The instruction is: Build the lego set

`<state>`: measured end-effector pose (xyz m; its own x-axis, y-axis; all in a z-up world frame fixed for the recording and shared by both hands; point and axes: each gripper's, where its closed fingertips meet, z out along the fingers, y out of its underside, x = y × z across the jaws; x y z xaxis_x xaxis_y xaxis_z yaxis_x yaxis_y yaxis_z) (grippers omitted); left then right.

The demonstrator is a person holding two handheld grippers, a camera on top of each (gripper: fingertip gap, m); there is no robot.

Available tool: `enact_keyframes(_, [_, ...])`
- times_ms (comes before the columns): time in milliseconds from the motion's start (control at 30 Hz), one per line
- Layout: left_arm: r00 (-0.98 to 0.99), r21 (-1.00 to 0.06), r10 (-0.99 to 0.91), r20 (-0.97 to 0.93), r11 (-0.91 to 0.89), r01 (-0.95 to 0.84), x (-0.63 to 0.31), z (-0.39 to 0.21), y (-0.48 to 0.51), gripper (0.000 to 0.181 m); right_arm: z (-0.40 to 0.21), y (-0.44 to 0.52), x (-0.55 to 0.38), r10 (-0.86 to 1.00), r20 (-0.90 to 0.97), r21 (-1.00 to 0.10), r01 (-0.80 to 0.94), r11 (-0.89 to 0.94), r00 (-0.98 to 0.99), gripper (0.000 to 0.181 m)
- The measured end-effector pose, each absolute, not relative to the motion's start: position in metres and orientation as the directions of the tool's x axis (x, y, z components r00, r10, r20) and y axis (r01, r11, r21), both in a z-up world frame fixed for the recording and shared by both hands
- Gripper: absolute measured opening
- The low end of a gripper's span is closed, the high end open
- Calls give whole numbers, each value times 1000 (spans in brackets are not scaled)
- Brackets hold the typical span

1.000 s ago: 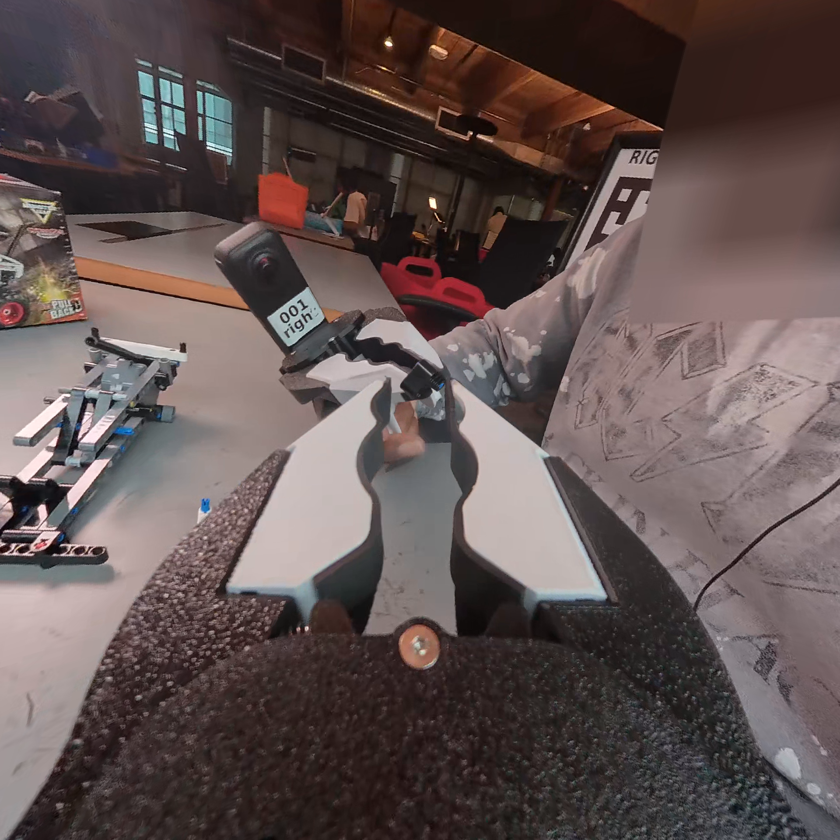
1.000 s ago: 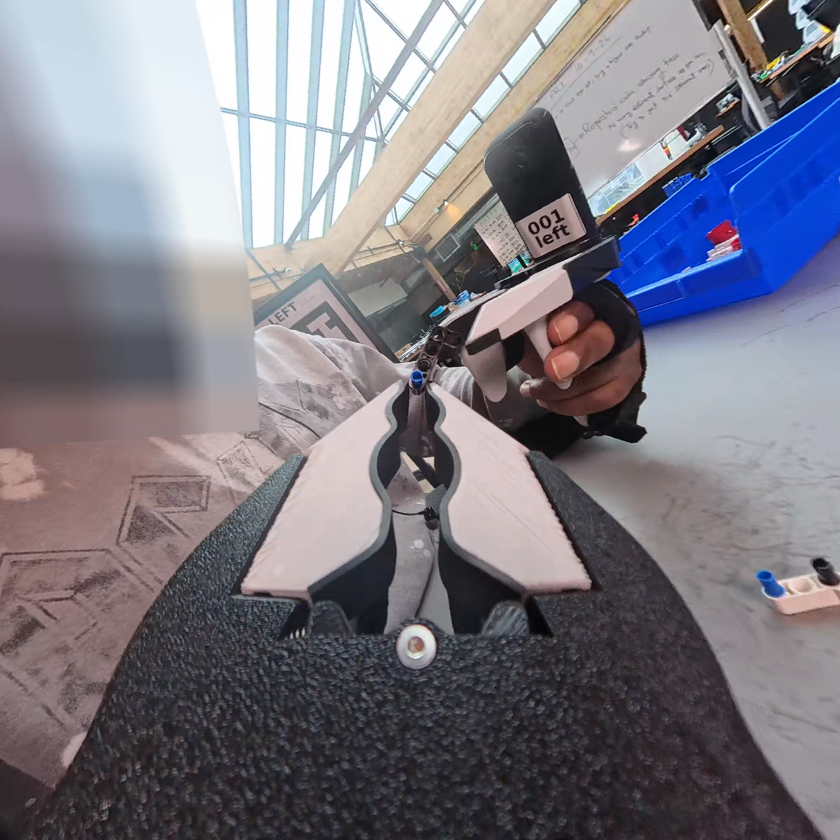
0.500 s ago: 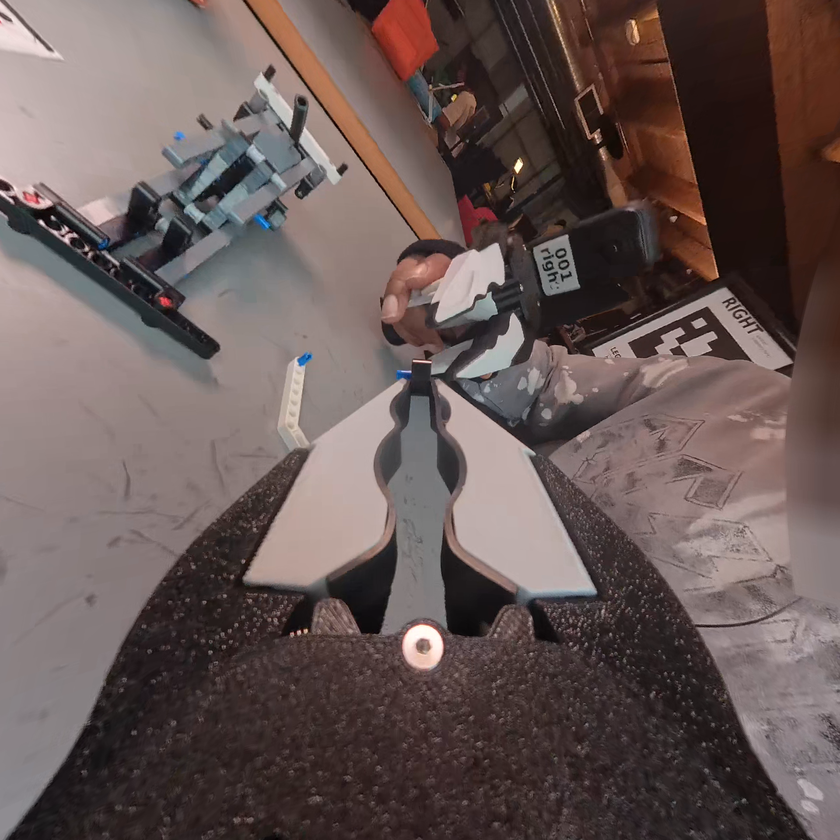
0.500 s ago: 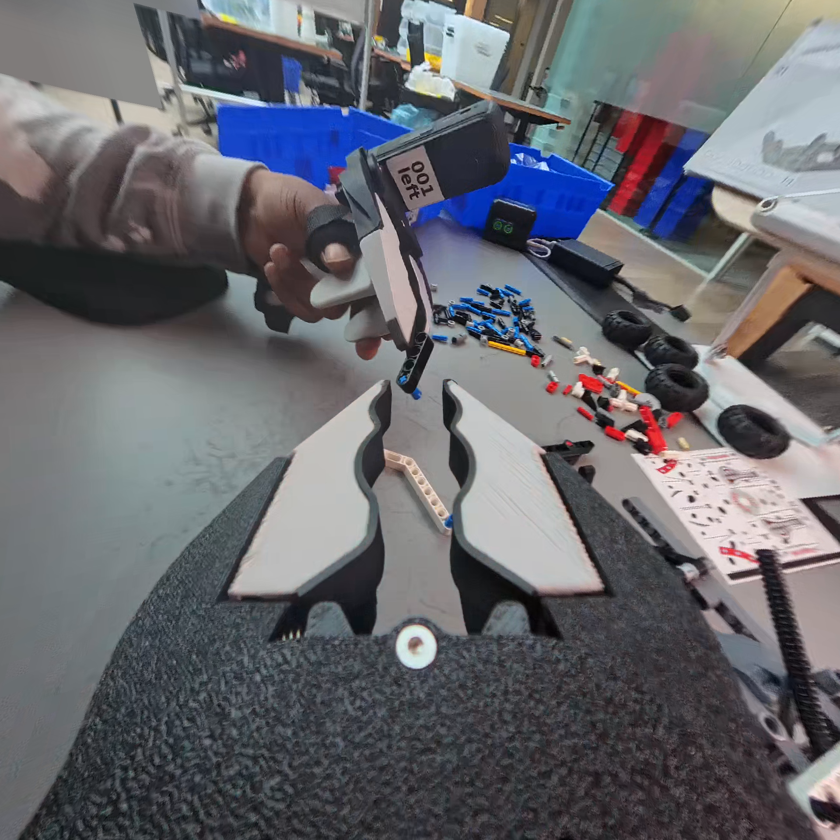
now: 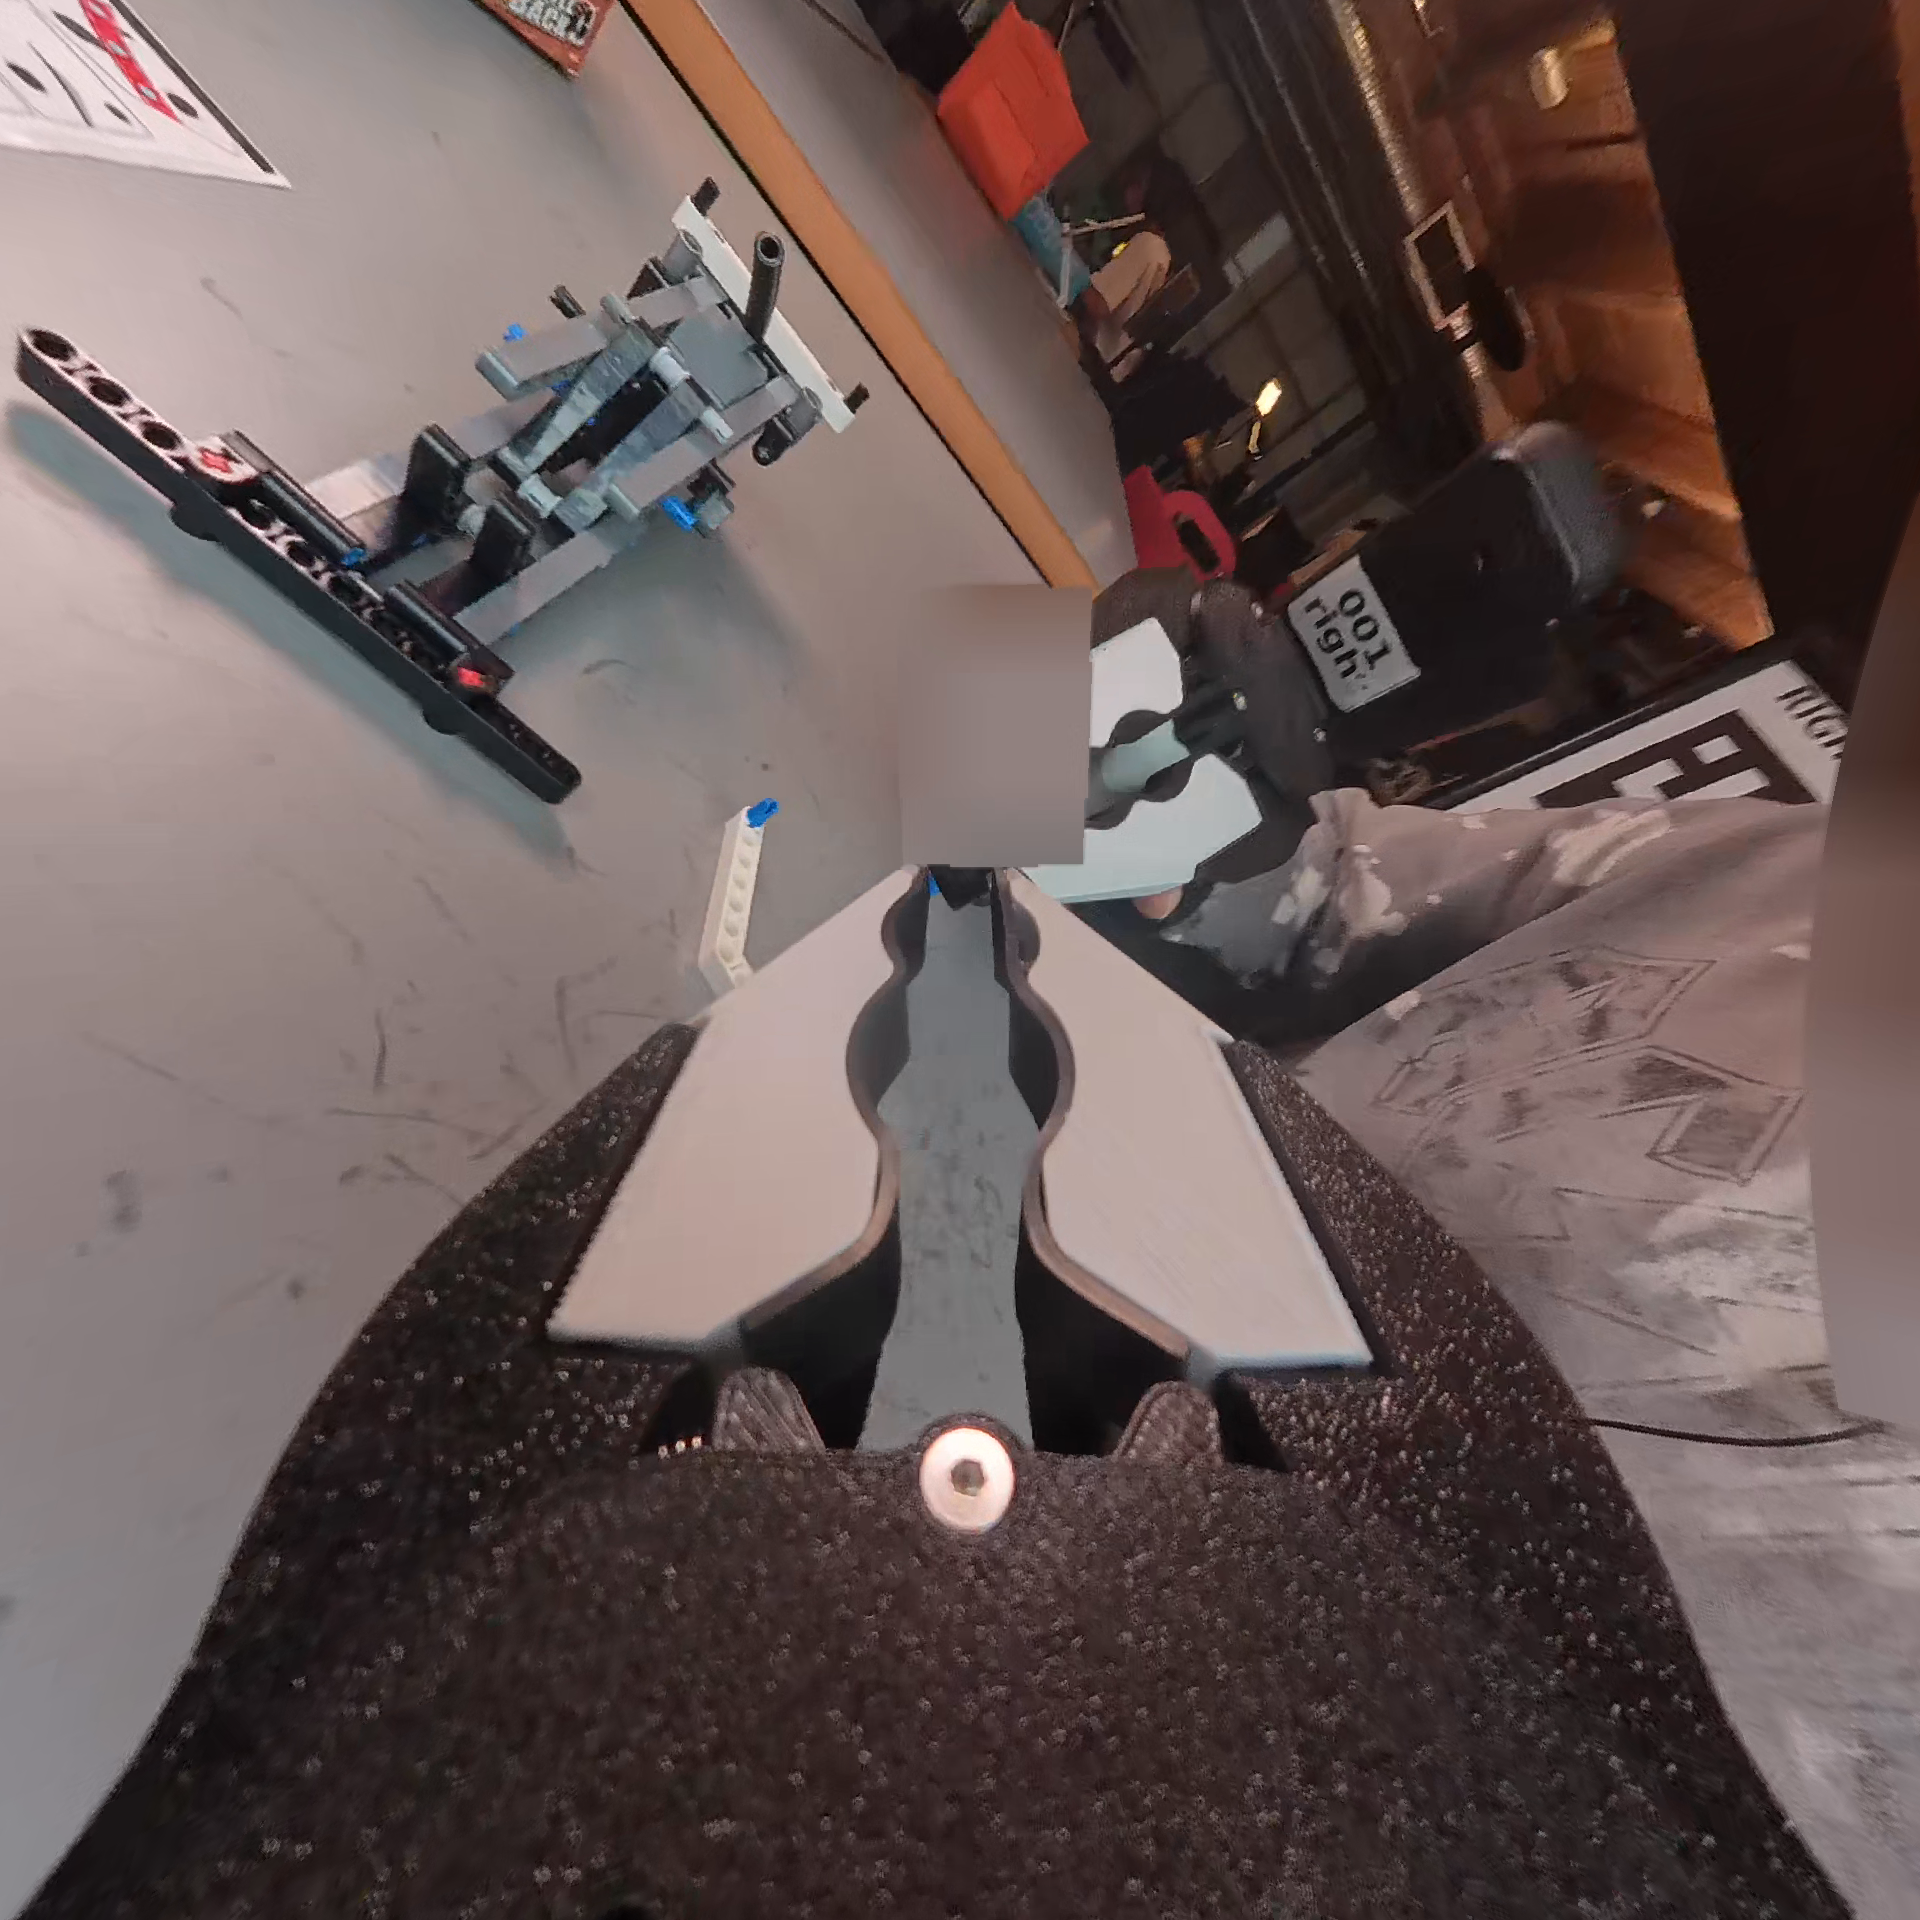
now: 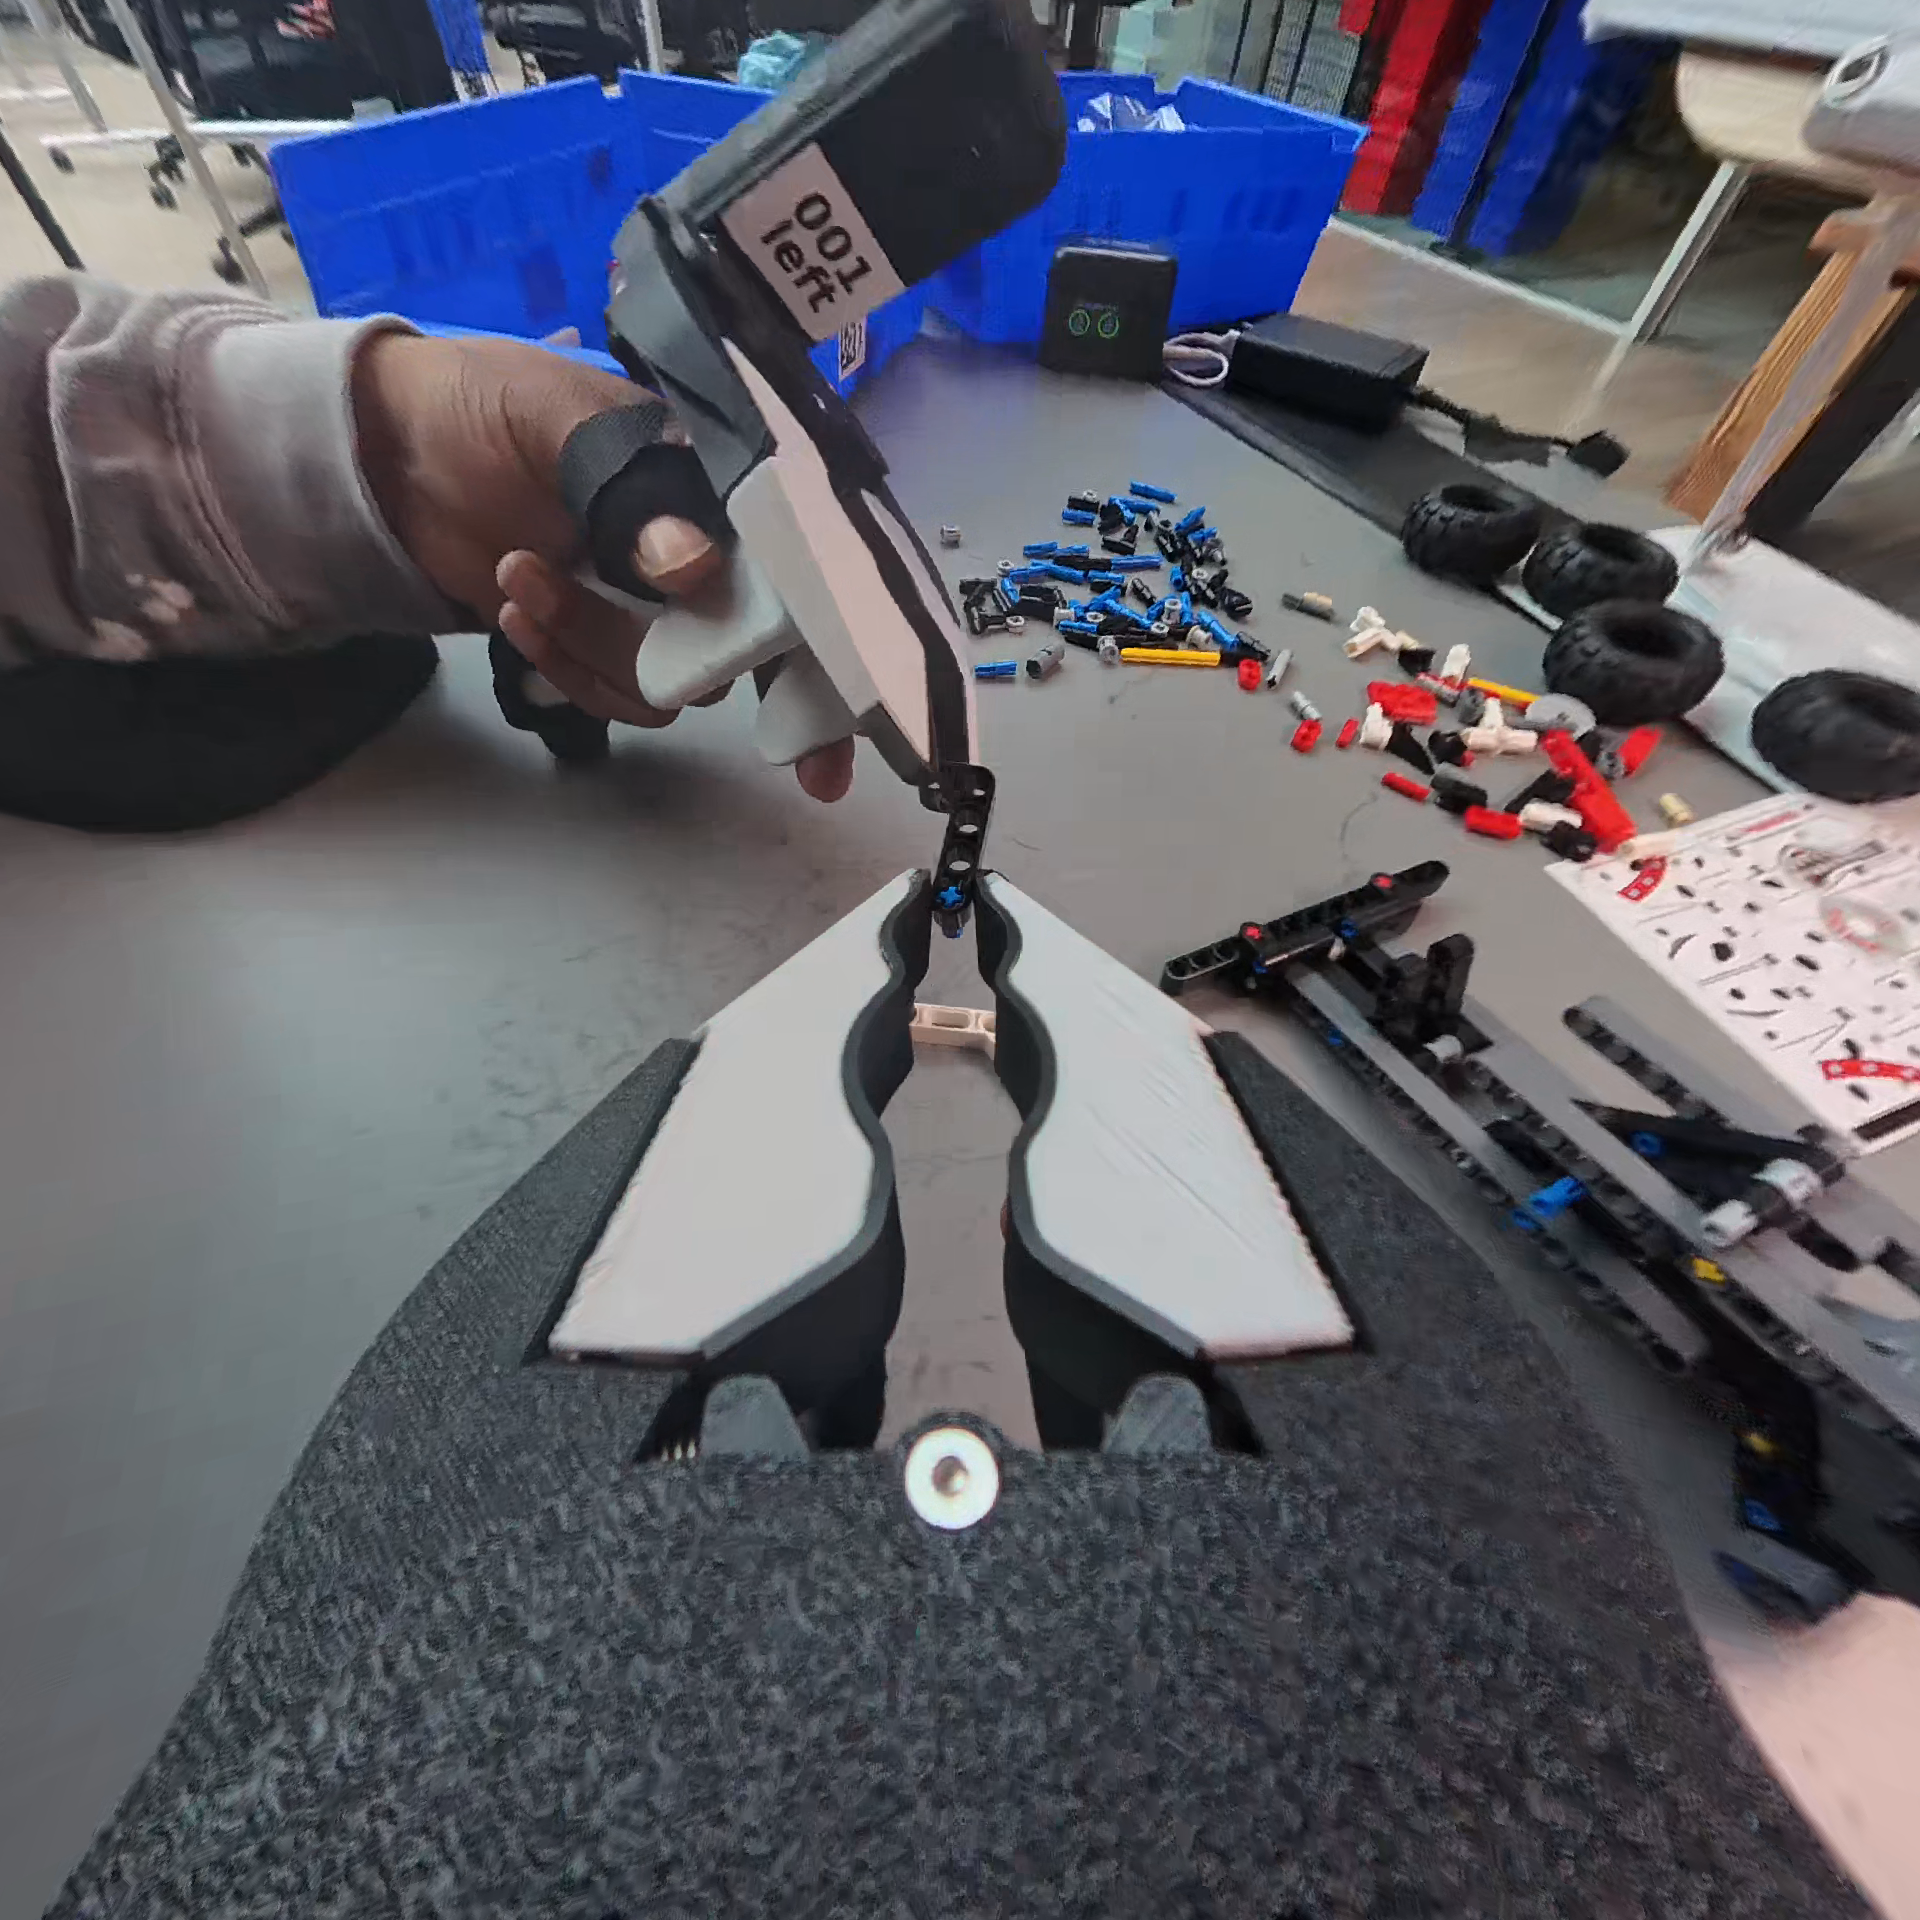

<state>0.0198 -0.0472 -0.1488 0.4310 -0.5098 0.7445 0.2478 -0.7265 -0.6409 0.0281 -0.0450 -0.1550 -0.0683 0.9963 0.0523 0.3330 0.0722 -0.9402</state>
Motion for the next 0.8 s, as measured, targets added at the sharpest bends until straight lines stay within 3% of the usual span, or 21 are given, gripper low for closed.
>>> enact_keyframes(233, [683, -818, -605, 410, -575, -18, 14, -165, -53, 18, -167, -50, 26, 997, -57, -919, 392, -35, -46, 7])
enact_keyframes(633, [772, -872, -624, 124, -440, -216, 15, -175, -47, 14, -177, -49, 28, 1000, -9, -897, 442, -2, -14, 7])
enact_keyframes(800, [770, -874, -630, 101, -427, -234, 17, -177, -48, 8, -179, -49, 28, 1000, 24, -891, 454, 28, -15, 8])
